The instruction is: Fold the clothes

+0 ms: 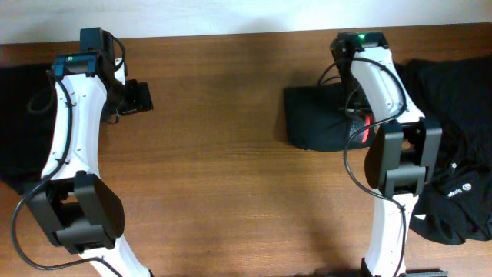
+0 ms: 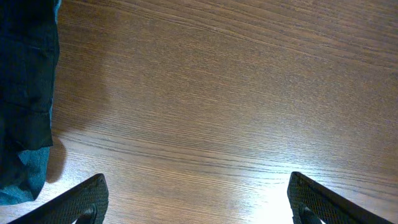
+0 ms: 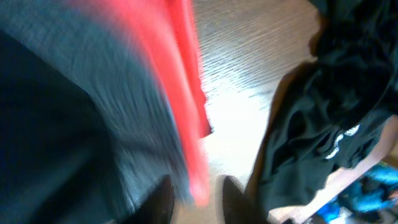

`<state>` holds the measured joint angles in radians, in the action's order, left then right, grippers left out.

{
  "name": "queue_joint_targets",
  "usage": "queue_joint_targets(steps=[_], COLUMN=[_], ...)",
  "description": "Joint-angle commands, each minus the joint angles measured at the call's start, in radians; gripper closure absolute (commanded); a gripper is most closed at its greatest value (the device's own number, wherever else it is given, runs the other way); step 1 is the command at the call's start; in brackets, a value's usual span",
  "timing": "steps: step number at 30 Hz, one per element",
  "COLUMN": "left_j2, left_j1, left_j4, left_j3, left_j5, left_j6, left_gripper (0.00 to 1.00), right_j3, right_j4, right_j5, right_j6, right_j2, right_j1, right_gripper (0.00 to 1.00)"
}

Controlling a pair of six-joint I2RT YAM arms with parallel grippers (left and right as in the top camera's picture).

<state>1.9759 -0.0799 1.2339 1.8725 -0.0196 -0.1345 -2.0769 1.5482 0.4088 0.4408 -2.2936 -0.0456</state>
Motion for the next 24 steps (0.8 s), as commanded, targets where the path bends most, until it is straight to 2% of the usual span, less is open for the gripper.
queue_joint_targets(steps=[1, 2, 5, 8, 10, 11, 14, 16, 17, 24], left_j2=[0.008, 0.008, 0.008, 0.008, 0.008, 0.008, 0.008, 0.008, 0.008, 0.008], left_j1=[-0.003, -0.003, -0.003, -0.003, -0.003, -0.003, -0.003, -0.003, -0.003, -0.002], left_j4=[0.005, 0.006, 0.01, 0.009, 0.01, 0.01, 0.01, 0.01, 0.008, 0.008], left_j3=[0.022, 0.022, 0.022, 0.022, 0.022, 0.022, 0.022, 0.022, 0.022, 0.022], left_j5=[-0.011, -0.011, -0.011, -0.011, -0.011, -0.011, -0.011, -0.011, -0.011, -0.011], left_j6=[0.009, 0.009, 0.009, 0.009, 0.009, 0.009, 0.01, 0.017, 0.016, 0.016], left_gripper=[0.08, 0.08, 0.08, 0.08, 0.08, 0.08, 0.08, 0.08, 0.08, 0.08], right_j3=[0.009, 0.009, 0.009, 0.009, 0.009, 0.009, 0.009, 0.009, 0.009, 0.009], right_j4=[0.004, 0.005, -0.002, -0.021, -0.038, -0.06, -0.111, -0.144, -0.155, -0.174], right_j5=[0.002, 0.002, 0.002, -0.026, -0.113, -0.228, -0.301, -0.333, -0.362, -0.661], right_j6=[0.001, -0.001, -0.018, -0.073, -0.138, -0.195, -0.21, -0.296, -0.336, -0.493], right_j2=[0.013, 0.013, 0.013, 0.013, 0.013, 0.013, 0.013, 0.013, 0.013, 0.013], right_j1=[0.026, 0.027, 0.027, 0.035, 0.05, 0.075, 0.154, 0.212, 0.241, 0.328], right_gripper=[0.53, 0.5, 0.49, 0.41, 0.34, 0.33, 0.32, 0.31, 0.27, 0.15])
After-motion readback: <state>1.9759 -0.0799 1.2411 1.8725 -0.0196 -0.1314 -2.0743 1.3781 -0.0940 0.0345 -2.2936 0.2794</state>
